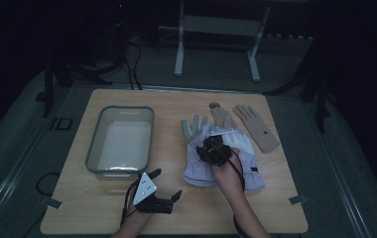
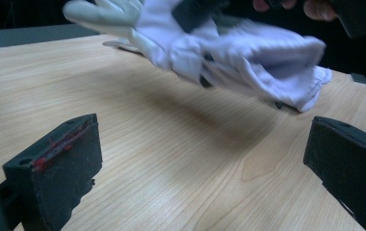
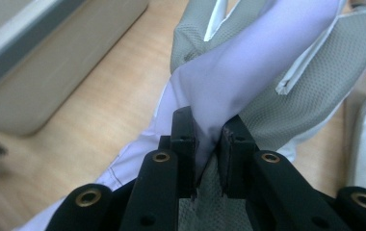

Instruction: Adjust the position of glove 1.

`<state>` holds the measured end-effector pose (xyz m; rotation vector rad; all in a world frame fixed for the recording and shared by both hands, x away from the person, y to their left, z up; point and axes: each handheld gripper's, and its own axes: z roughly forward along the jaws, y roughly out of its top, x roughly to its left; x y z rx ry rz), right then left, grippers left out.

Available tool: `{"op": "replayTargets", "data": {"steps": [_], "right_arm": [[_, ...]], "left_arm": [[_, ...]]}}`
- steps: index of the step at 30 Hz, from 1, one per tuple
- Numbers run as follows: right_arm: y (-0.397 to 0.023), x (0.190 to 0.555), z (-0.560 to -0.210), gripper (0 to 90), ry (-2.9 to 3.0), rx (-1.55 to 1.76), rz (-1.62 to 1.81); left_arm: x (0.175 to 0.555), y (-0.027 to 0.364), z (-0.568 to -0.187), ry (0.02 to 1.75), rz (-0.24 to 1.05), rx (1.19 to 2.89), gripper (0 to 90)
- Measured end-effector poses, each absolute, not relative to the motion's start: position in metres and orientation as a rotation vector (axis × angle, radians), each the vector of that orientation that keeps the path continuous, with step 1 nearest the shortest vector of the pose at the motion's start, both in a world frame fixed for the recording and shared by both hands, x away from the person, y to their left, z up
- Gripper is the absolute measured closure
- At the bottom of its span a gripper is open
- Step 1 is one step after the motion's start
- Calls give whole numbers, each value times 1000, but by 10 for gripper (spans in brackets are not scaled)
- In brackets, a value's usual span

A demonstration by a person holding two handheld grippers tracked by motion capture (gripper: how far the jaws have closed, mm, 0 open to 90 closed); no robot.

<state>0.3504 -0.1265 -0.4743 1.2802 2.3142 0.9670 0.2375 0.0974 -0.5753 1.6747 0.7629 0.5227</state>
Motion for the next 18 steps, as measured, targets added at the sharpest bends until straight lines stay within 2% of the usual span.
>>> {"op": "replayTargets", "data": {"steps": [11, 18], "right_arm": [[-118, 361, -515, 775, 2338, 1290, 834], [-126, 369, -534, 703, 2380, 1346, 870]], "left_arm": [[238, 98, -575, 760, 515, 1674, 1], [238, 98, -575, 759, 518, 1676, 2]]}}
